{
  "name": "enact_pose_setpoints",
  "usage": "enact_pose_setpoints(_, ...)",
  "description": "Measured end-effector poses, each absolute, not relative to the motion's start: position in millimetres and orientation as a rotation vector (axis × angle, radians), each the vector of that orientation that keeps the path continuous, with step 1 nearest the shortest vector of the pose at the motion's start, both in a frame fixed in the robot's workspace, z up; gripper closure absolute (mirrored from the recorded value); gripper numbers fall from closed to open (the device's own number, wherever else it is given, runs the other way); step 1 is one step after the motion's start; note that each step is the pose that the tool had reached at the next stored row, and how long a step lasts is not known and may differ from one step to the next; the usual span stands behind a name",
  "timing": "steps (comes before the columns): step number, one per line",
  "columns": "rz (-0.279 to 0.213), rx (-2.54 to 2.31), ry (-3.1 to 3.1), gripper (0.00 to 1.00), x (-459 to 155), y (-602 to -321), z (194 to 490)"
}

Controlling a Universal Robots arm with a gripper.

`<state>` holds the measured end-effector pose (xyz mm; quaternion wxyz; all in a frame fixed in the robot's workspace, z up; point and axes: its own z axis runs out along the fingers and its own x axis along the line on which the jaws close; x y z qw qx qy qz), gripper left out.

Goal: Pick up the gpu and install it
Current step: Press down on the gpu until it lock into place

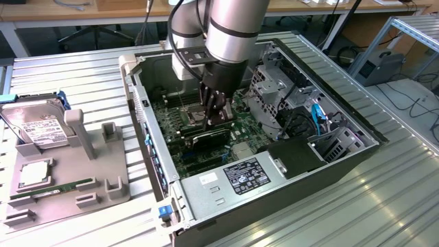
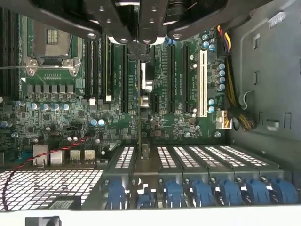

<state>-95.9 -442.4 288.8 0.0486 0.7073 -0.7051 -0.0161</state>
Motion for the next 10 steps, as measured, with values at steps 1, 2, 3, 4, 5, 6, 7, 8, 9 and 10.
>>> enact_pose_setpoints(1,-0.049,2.156,-2.149,0.89,-95.4,-442.3,289.2)
enact_pose_setpoints(2,-0.05,2.156,-2.149,0.89,-95.3,-442.3,289.3)
enact_pose_setpoints(3,-0.05,2.156,-2.149,0.89,-95.3,-442.4,289.4)
enact_pose_setpoints(4,-0.05,2.156,-2.149,0.89,-95.2,-442.4,289.6)
enact_pose_setpoints(5,-0.049,2.156,-2.149,0.89,-95.2,-442.4,289.7)
enact_pose_setpoints(6,-0.049,2.156,-2.149,0.89,-95.2,-442.4,289.7)
enact_pose_setpoints(7,-0.05,2.156,-2.149,0.89,-95.2,-442.4,289.7)
enact_pose_setpoints(8,-0.049,2.156,-2.149,0.89,-95.2,-442.4,289.7)
enact_pose_setpoints(9,-0.049,2.156,-2.149,0.89,-95.2,-442.4,289.7)
enact_pose_setpoints(10,-0.049,2.156,-2.149,0.89,-95.2,-442.4,289.7)
